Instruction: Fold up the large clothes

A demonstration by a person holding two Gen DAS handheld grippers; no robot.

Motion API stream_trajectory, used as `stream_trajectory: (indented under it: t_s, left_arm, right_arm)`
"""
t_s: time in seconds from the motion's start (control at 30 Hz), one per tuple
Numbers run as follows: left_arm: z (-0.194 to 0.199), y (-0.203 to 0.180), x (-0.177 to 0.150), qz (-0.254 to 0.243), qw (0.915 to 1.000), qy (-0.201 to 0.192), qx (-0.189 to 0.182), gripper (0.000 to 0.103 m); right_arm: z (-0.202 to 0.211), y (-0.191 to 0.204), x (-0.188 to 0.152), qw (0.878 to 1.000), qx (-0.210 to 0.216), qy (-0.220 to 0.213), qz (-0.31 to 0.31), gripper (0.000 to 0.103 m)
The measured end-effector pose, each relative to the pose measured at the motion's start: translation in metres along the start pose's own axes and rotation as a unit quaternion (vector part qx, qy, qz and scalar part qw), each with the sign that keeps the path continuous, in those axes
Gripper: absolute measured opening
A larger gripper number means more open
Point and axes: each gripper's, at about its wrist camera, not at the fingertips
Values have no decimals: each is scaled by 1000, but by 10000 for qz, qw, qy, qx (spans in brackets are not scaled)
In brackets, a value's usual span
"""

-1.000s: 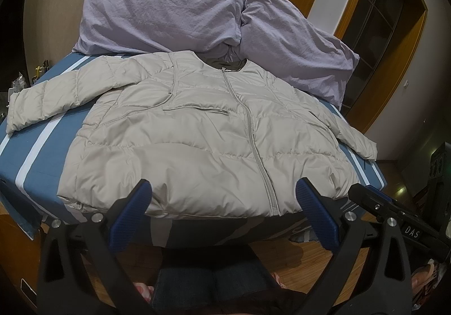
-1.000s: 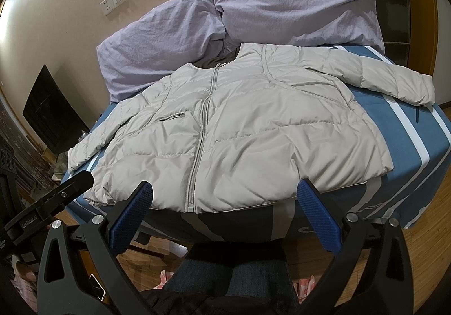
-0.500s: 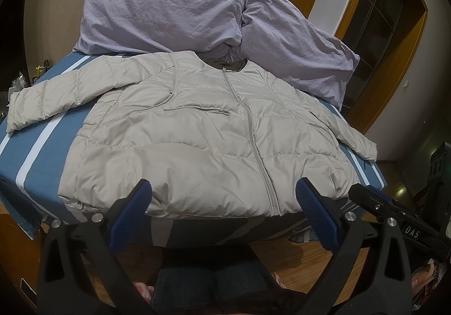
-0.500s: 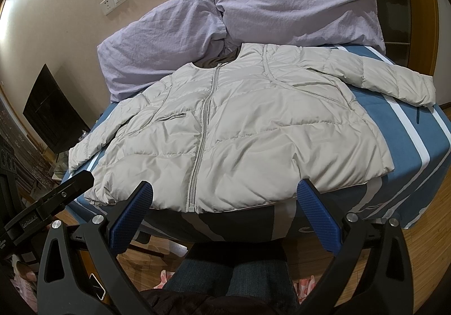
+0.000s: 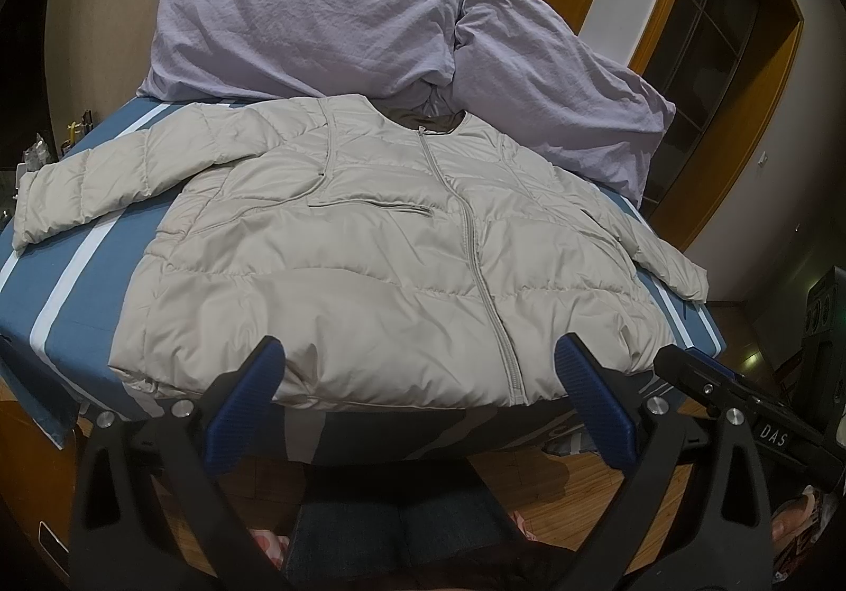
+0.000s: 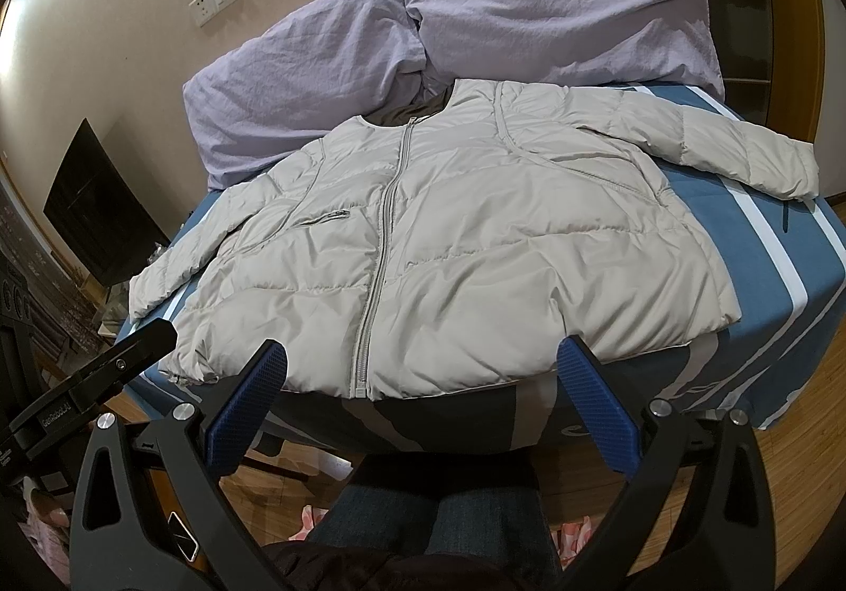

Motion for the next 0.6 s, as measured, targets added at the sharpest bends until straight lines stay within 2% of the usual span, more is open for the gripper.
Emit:
stream_trajectory:
  t_s: [0.6]
  left_arm:
    - [0,0,0,1,10000,10,3,101]
  right_arm:
    - [-2,0,1,10000,-8,9,-7,102]
Point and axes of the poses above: each gripper's, at about its wrist camera, not at the fingertips, and z roughly against the way its jaws point, y to its left, x to its top, and after that the axes turned 3 degrees about x, right-handed
